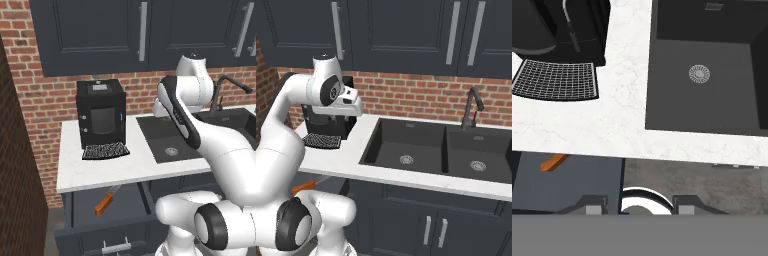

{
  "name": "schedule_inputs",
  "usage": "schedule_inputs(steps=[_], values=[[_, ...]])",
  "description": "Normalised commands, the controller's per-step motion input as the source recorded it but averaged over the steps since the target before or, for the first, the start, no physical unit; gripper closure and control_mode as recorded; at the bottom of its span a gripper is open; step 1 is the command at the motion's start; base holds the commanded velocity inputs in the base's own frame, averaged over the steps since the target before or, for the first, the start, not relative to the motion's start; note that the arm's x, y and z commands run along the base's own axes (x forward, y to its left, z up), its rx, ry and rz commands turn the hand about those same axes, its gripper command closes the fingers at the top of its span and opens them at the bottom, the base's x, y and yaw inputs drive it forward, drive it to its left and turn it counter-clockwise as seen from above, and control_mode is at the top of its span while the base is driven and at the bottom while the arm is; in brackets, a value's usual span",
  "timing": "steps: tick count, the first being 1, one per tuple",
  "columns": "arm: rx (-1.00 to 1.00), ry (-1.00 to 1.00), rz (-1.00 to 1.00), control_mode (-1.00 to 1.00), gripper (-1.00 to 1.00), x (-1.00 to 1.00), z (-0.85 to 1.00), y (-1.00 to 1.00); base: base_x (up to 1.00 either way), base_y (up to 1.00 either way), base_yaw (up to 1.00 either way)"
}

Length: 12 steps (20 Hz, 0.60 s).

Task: Pick up the knife from the drawer and place it on the cutting board. Then place the meat from the plate to the cutting board.

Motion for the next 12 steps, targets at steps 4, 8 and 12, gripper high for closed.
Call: schedule_inputs(steps=[4,8,12], values=[[0.02,-0.06,0.00,-1.00,-1.00,-0.06,-0.07,-0.10,0.00,0.00,0.00],[0.00,0.00,0.00,1.00,-1.00,0.00,0.00,0.00,-0.42,-0.85,0.05],[0.00,0.00,0.00,1.00,-1.00,0.00,0.00,0.00,-0.42,-0.95,0.20]])
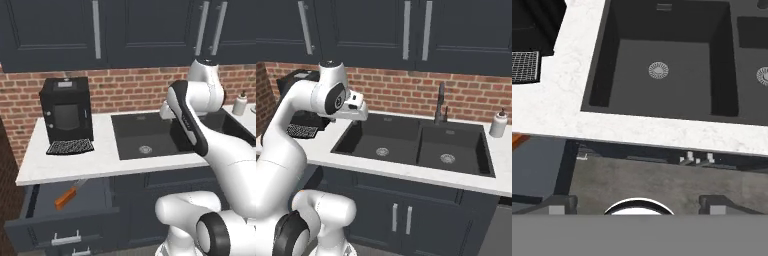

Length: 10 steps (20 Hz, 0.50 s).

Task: Pick up the knife from the drawer and place it on the cutting board. Then place the meat from the plate to the cutting board.

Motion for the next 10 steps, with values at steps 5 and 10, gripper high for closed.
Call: schedule_inputs(steps=[5,10], values=[[0.00,0.00,0.00,1.00,-1.00,0.00,0.00,0.00,-0.07,-0.29,0.31],[0.00,0.00,0.00,1.00,-1.00,0.00,0.00,0.00,0.12,0.05,0.43]])
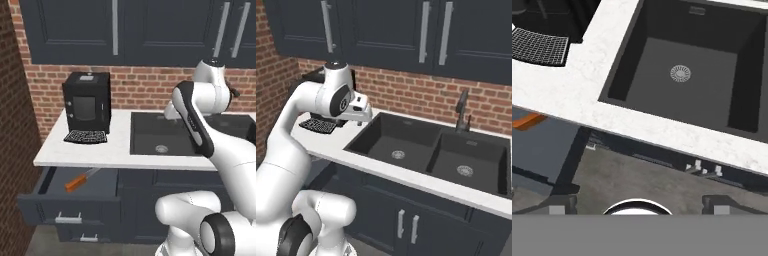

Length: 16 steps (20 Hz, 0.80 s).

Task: Pick up the knife from the drawer and place it on the cutting board. Then place the meat from the plate to the cutting board.

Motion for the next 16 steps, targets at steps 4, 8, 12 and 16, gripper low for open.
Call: schedule_inputs(steps=[4,8,12,16], values=[[0.00,0.00,0.00,1.00,-1.00,0.00,0.00,0.00,0.00,-0.02,0.47],[0.00,0.00,0.00,1.00,-1.00,0.00,0.00,0.00,0.10,0.10,0.45],[0.00,0.00,0.00,1.00,-1.00,0.00,0.00,0.00,0.35,0.04,0.51],[0.00,0.00,0.00,1.00,-1.00,0.00,0.00,0.00,0.17,-0.01,0.43]])
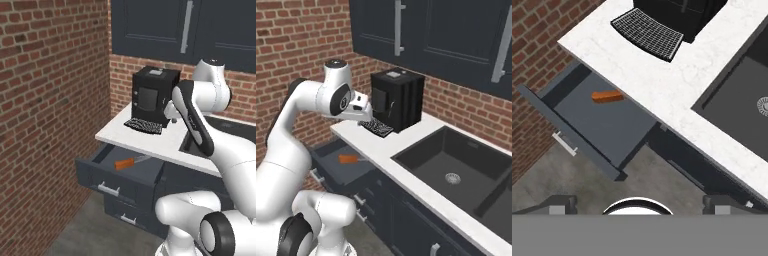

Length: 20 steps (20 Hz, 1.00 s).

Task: Pick up the knife from the drawer and place it on the cutting board. Then place the meat from the plate to the cutting board.

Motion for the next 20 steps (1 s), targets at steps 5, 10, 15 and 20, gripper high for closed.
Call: schedule_inputs(steps=[5,10,15,20], values=[[0.00,0.00,0.00,1.00,-1.00,0.00,0.00,0.00,0.04,-0.14,0.31],[0.00,0.00,0.00,1.00,-1.00,0.00,0.00,0.00,0.22,-0.03,0.11],[0.00,0.00,0.00,1.00,-1.00,0.00,0.00,0.00,0.35,-0.21,0.15],[0.00,0.00,0.00,1.00,-1.00,0.00,0.00,0.00,0.28,-0.23,0.14]])
